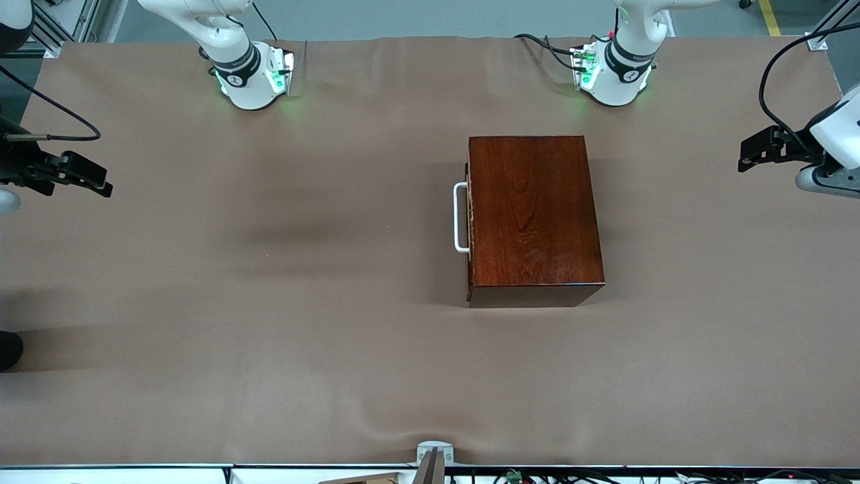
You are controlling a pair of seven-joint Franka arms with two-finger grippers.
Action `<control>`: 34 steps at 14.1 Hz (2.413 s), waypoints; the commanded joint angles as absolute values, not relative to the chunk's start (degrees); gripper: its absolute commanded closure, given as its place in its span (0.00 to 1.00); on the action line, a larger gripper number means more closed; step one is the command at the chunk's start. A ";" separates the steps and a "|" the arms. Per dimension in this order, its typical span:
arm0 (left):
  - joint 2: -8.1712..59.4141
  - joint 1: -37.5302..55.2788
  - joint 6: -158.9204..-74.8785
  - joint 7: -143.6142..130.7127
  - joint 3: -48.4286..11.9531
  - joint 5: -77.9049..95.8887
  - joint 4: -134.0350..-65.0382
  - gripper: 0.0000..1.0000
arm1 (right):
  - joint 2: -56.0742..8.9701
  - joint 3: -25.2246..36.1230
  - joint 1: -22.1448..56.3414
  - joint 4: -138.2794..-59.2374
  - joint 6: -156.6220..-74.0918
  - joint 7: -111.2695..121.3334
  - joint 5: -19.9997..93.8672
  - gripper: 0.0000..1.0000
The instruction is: Open drawer, take yellow block, close drawer
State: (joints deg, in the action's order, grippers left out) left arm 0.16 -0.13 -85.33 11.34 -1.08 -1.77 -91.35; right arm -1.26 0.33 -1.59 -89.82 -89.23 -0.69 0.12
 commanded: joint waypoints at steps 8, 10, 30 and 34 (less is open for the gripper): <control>2.28 1.49 -85.61 5.21 -2.46 -2.20 -88.60 0.00 | -0.26 0.00 -1.93 -90.53 -89.21 -0.79 0.79 0.00; 4.99 2.89 -85.61 2.12 -2.81 -2.11 -85.27 0.00 | -0.26 0.00 -1.93 -90.53 -89.21 -0.79 0.70 0.00; 19.59 29.17 -93.77 -41.02 -2.64 -2.72 -77.17 0.00 | -0.26 0.00 -1.93 -90.53 -89.12 -0.79 0.79 0.00; 24.60 35.14 -96.33 -48.77 -2.02 -3.07 -74.28 0.00 | -0.26 0.00 -1.93 -90.53 -89.03 -0.79 0.79 0.00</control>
